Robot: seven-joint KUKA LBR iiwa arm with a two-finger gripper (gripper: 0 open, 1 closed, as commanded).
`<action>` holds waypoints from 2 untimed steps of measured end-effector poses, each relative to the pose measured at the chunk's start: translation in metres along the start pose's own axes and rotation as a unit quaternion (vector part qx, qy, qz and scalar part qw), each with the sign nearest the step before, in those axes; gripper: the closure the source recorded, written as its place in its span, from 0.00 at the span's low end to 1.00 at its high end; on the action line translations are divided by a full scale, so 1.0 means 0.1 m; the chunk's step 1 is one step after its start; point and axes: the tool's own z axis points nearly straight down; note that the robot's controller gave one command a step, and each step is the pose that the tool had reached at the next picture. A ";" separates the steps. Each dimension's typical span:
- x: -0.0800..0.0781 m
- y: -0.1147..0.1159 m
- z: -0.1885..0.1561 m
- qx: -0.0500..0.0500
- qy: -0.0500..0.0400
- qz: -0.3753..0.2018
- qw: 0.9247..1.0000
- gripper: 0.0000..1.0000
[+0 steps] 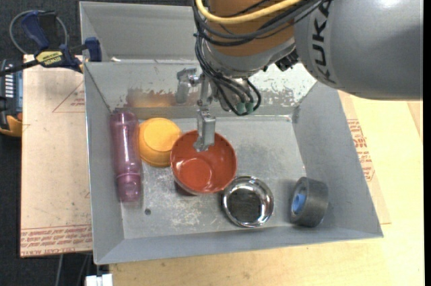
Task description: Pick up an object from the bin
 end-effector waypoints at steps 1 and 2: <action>0.10 0.18 0.88 0.000 0.005 0.072 0.997 0.00; -0.10 -0.03 -0.07 0.000 -0.001 0.034 0.999 0.00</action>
Offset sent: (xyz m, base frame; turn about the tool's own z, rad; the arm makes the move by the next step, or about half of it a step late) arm 0.0291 -0.0183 0.1047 -0.0350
